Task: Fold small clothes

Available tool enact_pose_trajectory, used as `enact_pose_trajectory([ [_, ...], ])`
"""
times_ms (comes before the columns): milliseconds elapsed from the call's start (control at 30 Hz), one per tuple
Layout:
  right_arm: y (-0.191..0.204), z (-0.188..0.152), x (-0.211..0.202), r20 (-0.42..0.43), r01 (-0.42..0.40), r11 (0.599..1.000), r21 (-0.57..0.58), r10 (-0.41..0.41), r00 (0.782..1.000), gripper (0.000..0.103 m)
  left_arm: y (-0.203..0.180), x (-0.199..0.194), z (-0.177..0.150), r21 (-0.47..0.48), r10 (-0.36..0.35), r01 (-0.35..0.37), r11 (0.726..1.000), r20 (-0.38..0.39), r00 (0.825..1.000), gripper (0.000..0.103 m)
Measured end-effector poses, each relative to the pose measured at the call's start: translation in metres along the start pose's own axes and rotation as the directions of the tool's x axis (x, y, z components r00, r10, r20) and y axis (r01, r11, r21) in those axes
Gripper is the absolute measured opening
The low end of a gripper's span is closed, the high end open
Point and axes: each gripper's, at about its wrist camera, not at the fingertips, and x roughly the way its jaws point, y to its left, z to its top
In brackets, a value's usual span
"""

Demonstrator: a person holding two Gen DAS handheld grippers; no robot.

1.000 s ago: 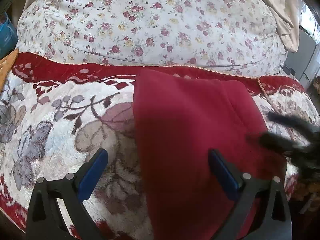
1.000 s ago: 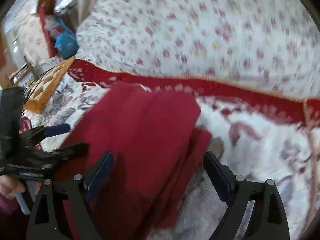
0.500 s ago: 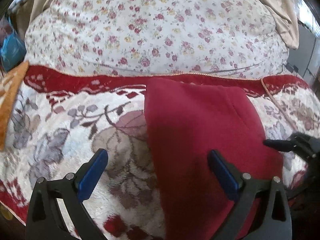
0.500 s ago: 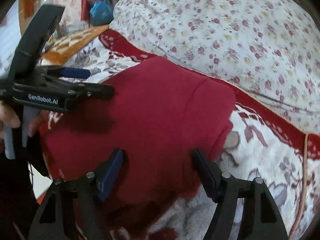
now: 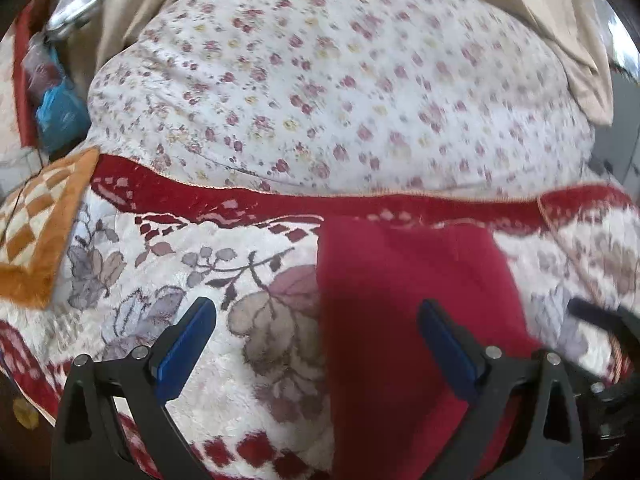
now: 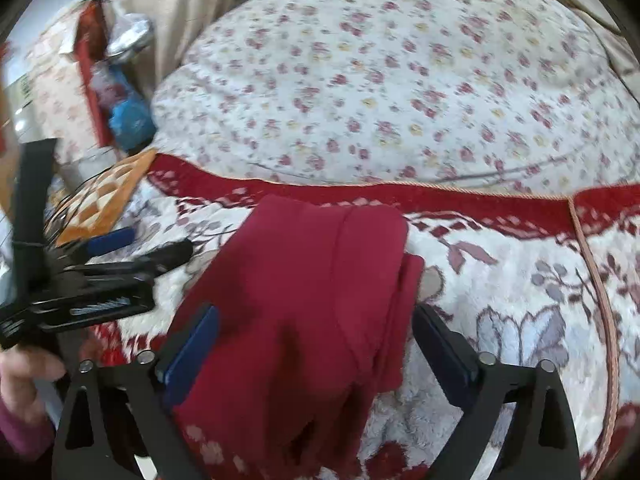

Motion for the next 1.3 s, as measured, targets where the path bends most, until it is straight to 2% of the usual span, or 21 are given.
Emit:
enact_pose_trajectory([
  [267, -0.006, -0.005, 0.02, -0.048, 0.095, 0.984, 0.15, -0.089, 0.995, 0.103, 0.01, 0.02, -0.011, -0.015, -0.005, 0.004, 1.0, -0.033, 0.999, 0.1],
  [433, 0.001, -0.006, 0.035, -0.084, 0.104, 0.985, 0.14, -0.092, 0.992, 0.103, 0.013, 0.025, -0.014, -0.008, -0.003, 0.003, 1.0, -0.044, 0.999, 0.1],
  [600, 0.005, -0.004, 0.038, -0.084, 0.102, 0.985, 0.138, -0.091, 0.992, 0.103, 0.018, 0.027, -0.014, -0.033, -0.004, 0.002, 0.999, -0.048, 0.999, 0.1],
  [700, 0.006, -0.003, 0.038, -0.078, 0.122, 0.984, 0.127, -0.112, 0.991, 0.103, 0.015, 0.026, -0.015, -0.021, -0.002, 0.001, 1.0, -0.045, 0.999, 0.1],
  [867, -0.001, -0.004, 0.039, -0.086, 0.113, 0.982, 0.154, -0.1, 0.991, 0.103, 0.014, 0.029, -0.015, -0.018, -0.001, 0.0, 1.0, -0.053, 0.999, 0.1],
  [1300, 0.004, -0.006, 0.04, -0.078, 0.11, 0.986, 0.122, -0.101, 0.992, 0.103, 0.013, 0.032, -0.018, -0.011, 0.008, -0.009, 1.0, -0.061, 0.998, 0.1],
])
